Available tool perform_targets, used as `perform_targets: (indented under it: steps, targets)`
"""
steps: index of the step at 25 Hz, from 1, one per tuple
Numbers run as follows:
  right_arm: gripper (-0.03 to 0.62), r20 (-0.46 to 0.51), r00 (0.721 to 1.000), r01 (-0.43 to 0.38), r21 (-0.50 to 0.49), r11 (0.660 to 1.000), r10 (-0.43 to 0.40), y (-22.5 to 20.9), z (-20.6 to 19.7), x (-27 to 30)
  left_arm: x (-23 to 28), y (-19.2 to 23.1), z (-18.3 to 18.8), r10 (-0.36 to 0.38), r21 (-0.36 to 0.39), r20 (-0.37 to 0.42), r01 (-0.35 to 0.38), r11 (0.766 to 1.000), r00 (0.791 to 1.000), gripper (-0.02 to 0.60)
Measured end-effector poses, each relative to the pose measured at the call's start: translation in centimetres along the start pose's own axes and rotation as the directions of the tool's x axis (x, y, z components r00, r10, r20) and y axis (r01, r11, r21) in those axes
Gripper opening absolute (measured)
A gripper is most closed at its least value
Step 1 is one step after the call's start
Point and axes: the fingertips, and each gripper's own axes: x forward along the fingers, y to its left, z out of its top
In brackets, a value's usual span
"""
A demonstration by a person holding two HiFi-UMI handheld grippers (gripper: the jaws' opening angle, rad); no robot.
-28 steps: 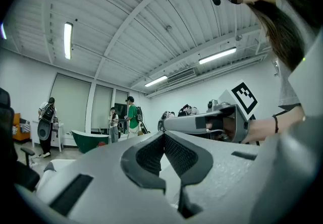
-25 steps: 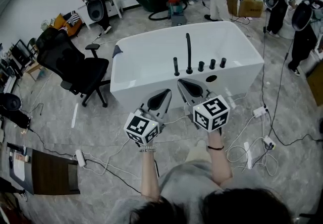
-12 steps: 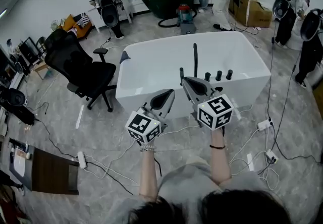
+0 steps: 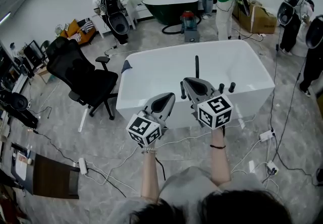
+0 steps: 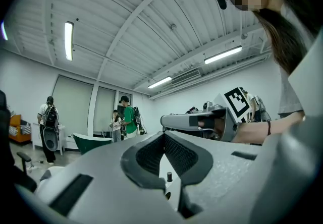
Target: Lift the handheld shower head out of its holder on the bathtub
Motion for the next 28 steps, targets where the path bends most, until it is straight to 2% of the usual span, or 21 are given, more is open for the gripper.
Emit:
perform_targets:
  steps: [7, 10, 19, 23, 28]
  targets:
    - [0.0, -0.081, 0.996, 0.032, -0.042, 0.999, -0.035, -3.5, -2.7, 0.4, 2.5, 1.4, -2.5, 0.034, -0.06, -0.019, -0.035, 0.998, 0.999, 0.005]
    - [0.0, -0.098, 0.995, 0.026, -0.018, 1.0, -0.028, -4.4, -4.1, -0.3, 3.4, 1.2, -3.7, 0.057, -0.093, -0.024, -0.059, 0.994, 0.998, 0.005]
    - [0.0, -0.16, 0.985, 0.075, 0.047, 0.996, -0.066, -7.6, -8.0, -0.7, 4.7, 1.2, -6.7, 0.073, -0.164, -0.077, -0.085, 0.983, 0.994, 0.005]
    - [0.0, -0.182, 0.982, 0.067, 0.06, 0.996, -0.055, -7.8, -9.5, 0.5, 4.9, 2.7, -8.3, 0.085, -0.195, -0.092, -0.102, 0.976, 0.992, 0.005]
    - [0.0, -0.198, 0.98, 0.043, 0.042, 0.998, -0.034, -8.5, -10.4, 2.8, 6.7, 4.8, -9.8, 0.062, -0.223, -0.09, -0.081, 0.971, 0.994, 0.005]
